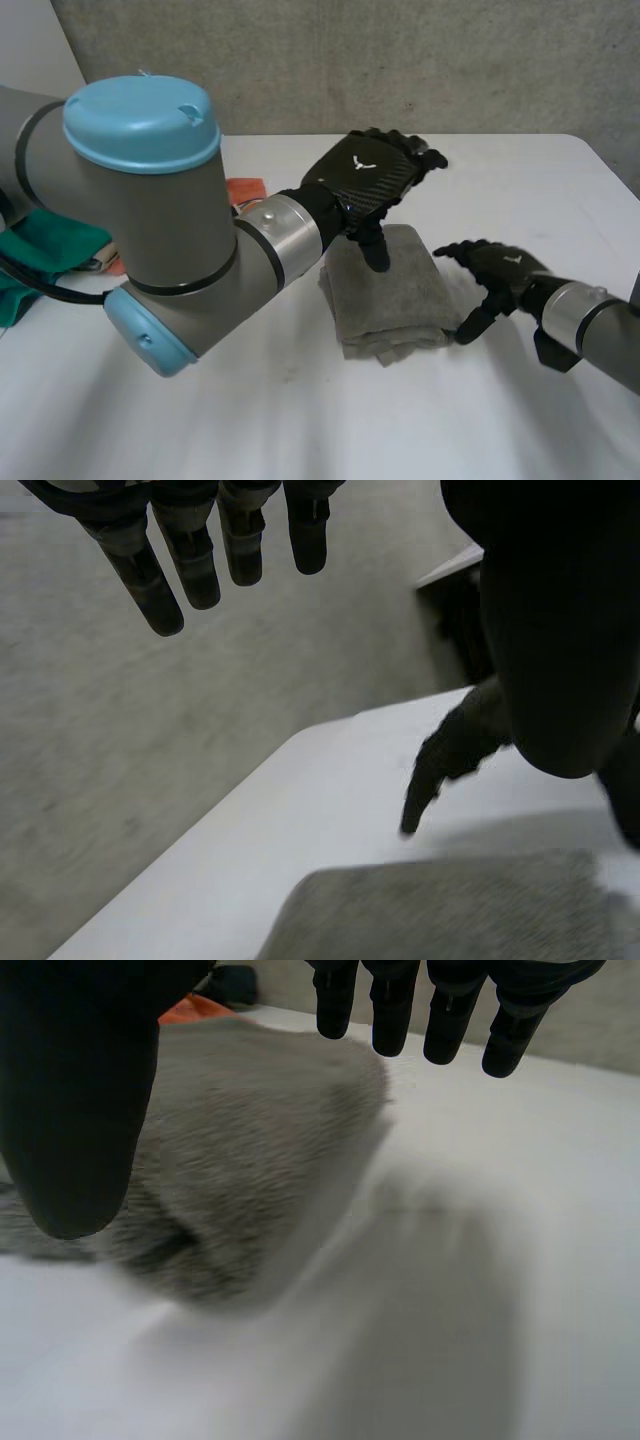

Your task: Fold the laundry.

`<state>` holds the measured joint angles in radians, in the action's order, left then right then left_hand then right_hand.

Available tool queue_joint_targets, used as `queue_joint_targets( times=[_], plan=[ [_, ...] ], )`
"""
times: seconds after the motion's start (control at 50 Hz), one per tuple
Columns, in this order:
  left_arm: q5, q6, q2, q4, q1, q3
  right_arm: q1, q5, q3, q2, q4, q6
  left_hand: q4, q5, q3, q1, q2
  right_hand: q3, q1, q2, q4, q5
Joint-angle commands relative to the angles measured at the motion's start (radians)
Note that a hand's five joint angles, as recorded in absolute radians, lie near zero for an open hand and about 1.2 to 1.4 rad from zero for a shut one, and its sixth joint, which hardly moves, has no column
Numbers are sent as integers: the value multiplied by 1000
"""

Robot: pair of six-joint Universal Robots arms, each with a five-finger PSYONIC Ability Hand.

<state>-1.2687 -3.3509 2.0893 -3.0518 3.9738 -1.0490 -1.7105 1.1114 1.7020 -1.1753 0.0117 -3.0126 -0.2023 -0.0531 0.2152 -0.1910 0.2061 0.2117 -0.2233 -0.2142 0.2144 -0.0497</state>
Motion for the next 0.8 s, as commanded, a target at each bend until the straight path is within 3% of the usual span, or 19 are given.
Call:
queue_joint_targets(
  times=[0.02,0.18,0.24,0.26,0.32,0.5,0.64,0.8],
  plan=[
    [35,25,0,1,4,1,-14,-35,13,57,70,-38,15,41,-28,4,-19,-37,49,40,-40,50],
    [38,30,1,1,1,-12,-66,-28,-19,117,126,-42,12,38,-25,1,-16,-15,27,18,-18,28],
    [37,31,5,1,2,-13,-70,-22,-42,164,148,-42,15,41,-28,4,-19,172,-160,-170,169,-160],
    [35,31,5,1,4,-13,-72,-22,-45,172,151,-42,15,41,-28,4,-19,263,-251,-260,260,-250],
    [35,31,8,1,4,-13,-86,-15,-70,180,163,-38,9,35,-22,-2,-13,1179,-1168,-1177,1177,-1167],
    [34,31,3,-4,16,-16,-74,171,-243,255,251,-31,9,35,-22,-2,-13,1185,-1173,-1182,1182,-1172],
    [34,28,0,-5,18,-9,-20,208,-482,348,243,-19,9,35,-22,-2,-13,1185,-1173,-1182,1182,-1172],
    [35,28,-9,-7,18,1,88,318,-938,618,209,-15,9,35,-22,-2,-13,1185,-1173,-1182,1182,-1172]
  ],
)
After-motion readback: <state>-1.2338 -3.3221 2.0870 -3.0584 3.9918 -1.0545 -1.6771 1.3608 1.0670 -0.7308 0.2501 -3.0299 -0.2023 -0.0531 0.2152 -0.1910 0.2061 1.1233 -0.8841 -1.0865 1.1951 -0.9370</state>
